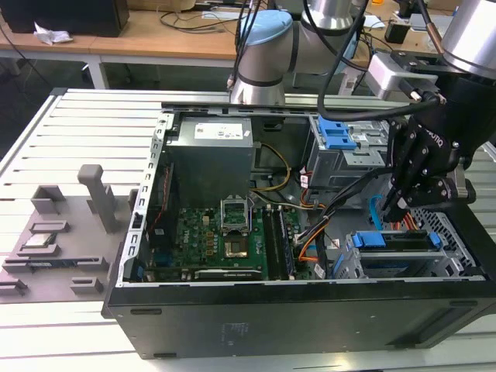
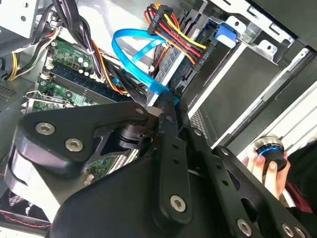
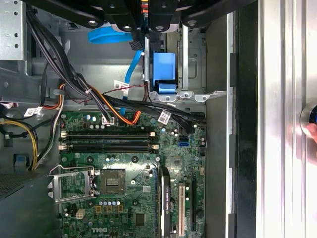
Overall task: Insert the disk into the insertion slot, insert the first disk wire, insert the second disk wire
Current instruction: 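Insert the second disk wire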
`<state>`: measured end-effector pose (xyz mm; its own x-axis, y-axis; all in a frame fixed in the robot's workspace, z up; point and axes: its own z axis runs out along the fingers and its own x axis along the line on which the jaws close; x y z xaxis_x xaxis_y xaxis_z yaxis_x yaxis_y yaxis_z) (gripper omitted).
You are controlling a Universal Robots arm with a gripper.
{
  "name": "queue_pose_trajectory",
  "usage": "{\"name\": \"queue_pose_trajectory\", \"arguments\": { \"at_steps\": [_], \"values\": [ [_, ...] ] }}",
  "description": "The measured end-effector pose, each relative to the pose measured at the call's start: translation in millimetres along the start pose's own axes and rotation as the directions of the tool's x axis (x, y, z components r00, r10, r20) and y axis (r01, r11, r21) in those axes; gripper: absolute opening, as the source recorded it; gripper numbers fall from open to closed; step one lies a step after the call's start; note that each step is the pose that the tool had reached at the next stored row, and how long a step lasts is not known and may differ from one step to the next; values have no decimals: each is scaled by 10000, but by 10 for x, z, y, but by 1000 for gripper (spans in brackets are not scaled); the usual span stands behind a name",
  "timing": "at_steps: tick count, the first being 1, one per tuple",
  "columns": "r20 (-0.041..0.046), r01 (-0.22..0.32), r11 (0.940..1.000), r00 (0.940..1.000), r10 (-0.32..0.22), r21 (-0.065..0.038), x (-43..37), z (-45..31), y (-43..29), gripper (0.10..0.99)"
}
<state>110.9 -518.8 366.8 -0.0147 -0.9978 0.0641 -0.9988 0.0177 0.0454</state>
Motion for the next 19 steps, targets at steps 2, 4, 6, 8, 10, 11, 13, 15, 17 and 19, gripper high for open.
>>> {"name": "queue_pose_trajectory", "arguments": {
  "at_steps": [2, 4, 6, 8, 10, 11, 13, 15, 17, 19],
  "values": [
    [-3, 0, 10000, 10000, 0, 0, 0, 0, 0, 157],
    [-5, 0, 10000, 10000, 0, 0, 0, 0, 0, 157],
    [-10, -1, 10000, 10000, 1, 0, 0, 0, 0, 157],
    [-8, 0, 10000, 10000, 0, 0, 12, 1, 0, 157],
    [-10, -2, 10000, 10000, 2, 0, 34, 2, 0, 157],
    [-10, -2, 10000, 10000, 2, 0, 64, 4, -1, 157],
    [-10, -1, 10000, 10000, 1, 0, 93, 8, -1, 157],
    [-10, 1, 10000, 10000, -1, -1, 110, 46, -10, 157],
    [-11, 0, 10000, 10000, 0, -10, 105, 120, -44, 157],
    [-10, 0, 10000, 10000, 0, -13, 101, 168, -86, 157]
  ]
}}
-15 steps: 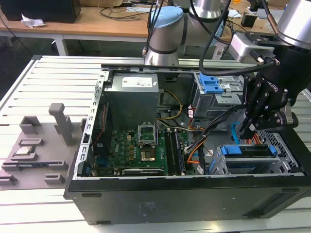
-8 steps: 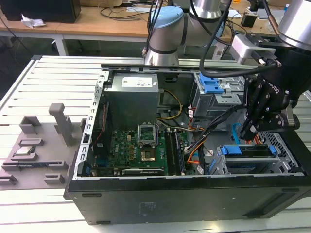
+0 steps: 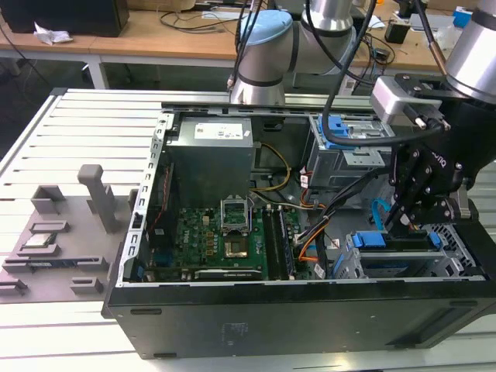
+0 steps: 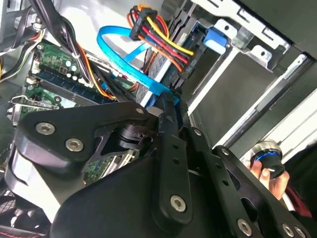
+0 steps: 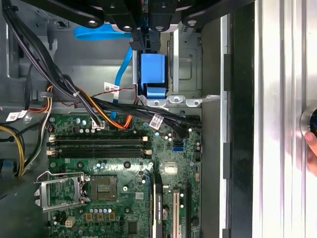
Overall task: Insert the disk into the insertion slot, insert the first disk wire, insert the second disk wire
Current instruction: 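Insert the second disk wire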
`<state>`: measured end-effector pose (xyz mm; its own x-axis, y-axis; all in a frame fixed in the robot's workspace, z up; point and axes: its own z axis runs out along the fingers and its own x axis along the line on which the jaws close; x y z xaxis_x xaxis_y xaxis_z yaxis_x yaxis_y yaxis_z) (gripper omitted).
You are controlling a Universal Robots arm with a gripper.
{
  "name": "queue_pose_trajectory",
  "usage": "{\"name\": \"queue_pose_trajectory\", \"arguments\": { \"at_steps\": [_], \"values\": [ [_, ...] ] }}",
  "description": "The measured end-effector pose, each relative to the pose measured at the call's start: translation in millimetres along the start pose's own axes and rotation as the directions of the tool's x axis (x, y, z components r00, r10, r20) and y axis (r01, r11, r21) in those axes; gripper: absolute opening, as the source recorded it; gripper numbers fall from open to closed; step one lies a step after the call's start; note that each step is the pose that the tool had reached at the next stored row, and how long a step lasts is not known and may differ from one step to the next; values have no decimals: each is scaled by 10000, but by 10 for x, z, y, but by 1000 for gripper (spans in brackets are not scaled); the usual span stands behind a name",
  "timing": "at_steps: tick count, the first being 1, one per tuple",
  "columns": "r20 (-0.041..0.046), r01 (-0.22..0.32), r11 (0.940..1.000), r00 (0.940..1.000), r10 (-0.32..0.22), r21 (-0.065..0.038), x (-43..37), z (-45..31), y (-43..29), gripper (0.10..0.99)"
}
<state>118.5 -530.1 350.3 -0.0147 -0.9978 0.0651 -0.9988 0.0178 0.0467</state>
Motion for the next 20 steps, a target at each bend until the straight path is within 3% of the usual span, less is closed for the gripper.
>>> {"name": "queue_pose_trajectory", "arguments": {
  "at_steps": [7, 10, 12, 13, 20],
  "values": [
    [20, -1, 10000, 10000, 1, -1, -3, 24, -48, 157],
    [113, 5, 10000, 9999, -5, -2, -3, 32, -56, 157],
    [257, 13, 10000, 9997, -13, -4, -4, 38, -61, 157],
    [274, 15, 10000, 9996, -15, -4, -4, 40, -68, 157],
    [274, 13, 10000, 9996, -13, -4, 21, 72, -74, 157]
  ]
}}
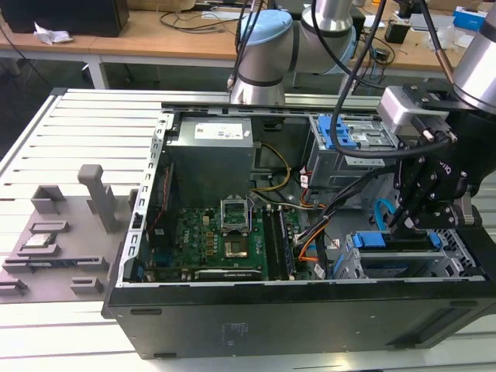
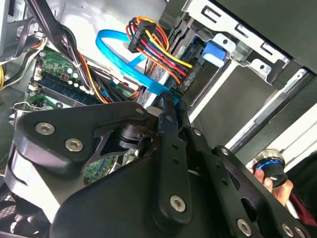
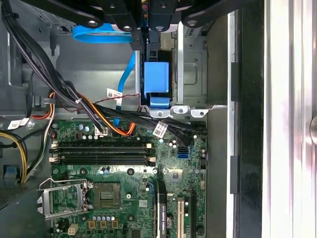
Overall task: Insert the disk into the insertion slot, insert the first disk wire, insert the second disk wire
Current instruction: 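Insert the second disk wire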
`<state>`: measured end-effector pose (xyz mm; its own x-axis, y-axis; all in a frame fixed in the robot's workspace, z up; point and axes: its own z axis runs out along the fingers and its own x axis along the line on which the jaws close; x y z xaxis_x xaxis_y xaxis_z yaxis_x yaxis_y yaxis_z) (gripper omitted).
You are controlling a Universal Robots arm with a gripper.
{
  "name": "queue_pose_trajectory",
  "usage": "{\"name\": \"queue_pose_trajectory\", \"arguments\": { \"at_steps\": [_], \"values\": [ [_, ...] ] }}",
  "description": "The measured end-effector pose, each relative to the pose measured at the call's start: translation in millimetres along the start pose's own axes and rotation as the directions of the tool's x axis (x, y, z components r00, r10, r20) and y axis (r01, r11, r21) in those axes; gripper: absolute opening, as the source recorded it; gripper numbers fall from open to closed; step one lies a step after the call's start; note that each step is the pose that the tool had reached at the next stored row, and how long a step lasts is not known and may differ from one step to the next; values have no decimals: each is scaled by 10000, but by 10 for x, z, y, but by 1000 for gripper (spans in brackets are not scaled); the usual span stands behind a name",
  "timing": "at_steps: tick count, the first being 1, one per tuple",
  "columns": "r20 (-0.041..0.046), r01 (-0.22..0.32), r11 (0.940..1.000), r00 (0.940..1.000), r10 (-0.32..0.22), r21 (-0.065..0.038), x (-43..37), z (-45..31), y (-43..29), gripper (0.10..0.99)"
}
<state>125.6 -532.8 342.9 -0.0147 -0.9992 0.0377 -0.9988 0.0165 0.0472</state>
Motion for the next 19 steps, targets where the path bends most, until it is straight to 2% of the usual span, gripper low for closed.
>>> {"name": "queue_pose_trajectory", "arguments": {
  "at_steps": [1, 12, 13, 14, 15, 17, 19],
  "values": [
    [23, 1, 10000, 10000, -1, 1, 0, 11, -1, 157],
    [25, 2, 10000, 10000, -2, 0, -2, 37, -2, 157],
    [22, 1, 10000, 10000, -1, 0, -2, 36, -2, 169],
    [19, 1, 10000, 10000, -1, 0, -2, 35, -2, 235],
    [14, 1, 10000, 10000, -1, 0, -1, 25, -1, 235],
    [18, 1, 10000, 10000, -1, 0, -15, -90, 4, 235],
    [18, 1, 10000, 10000, -1, 0, -21, -139, 7, 235]
  ]
}}
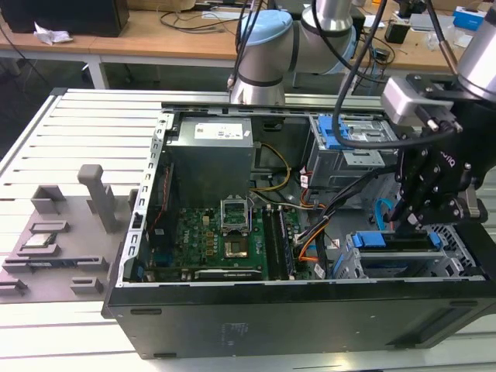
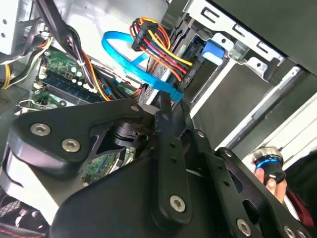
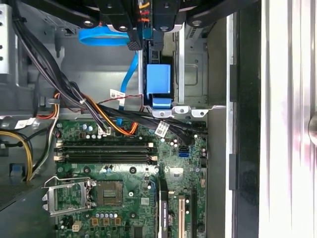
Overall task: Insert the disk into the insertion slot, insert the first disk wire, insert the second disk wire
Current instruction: 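Insert the second disk wire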
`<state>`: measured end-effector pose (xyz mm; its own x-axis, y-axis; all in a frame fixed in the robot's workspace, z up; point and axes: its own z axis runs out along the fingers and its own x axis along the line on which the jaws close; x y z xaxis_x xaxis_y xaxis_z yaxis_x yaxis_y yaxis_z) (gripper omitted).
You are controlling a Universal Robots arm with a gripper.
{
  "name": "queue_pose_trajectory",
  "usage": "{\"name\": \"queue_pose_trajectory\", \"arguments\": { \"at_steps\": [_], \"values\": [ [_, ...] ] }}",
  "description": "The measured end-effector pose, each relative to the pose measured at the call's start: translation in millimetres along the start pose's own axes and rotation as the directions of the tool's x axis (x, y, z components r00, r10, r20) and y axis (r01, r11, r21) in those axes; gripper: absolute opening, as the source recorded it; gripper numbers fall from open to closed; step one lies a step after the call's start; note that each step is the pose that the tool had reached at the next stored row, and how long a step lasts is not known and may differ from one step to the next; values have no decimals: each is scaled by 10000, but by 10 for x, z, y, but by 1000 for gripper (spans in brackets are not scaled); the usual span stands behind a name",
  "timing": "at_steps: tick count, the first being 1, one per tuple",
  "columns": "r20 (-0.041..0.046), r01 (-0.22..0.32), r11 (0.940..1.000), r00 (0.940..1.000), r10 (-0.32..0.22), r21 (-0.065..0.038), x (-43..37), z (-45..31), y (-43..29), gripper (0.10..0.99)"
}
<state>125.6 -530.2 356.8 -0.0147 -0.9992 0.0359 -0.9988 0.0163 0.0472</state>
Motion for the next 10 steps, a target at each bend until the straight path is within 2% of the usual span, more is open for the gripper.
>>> {"name": "queue_pose_trajectory", "arguments": {
  "at_steps": [4, 7, 9, 10],
  "values": [
    [-1, 0, 10000, 10000, 0, 0, -28, -94, 5, 235],
    [0, 0, 10000, 10000, 0, 0, -83, -166, 9, 220],
    [-2, 0, 10000, 10000, 0, 0, -101, -207, 11, 106],
    [-1, 0, 10000, 10000, 0, 0, -103, -222, 12, 106]
  ]
}}
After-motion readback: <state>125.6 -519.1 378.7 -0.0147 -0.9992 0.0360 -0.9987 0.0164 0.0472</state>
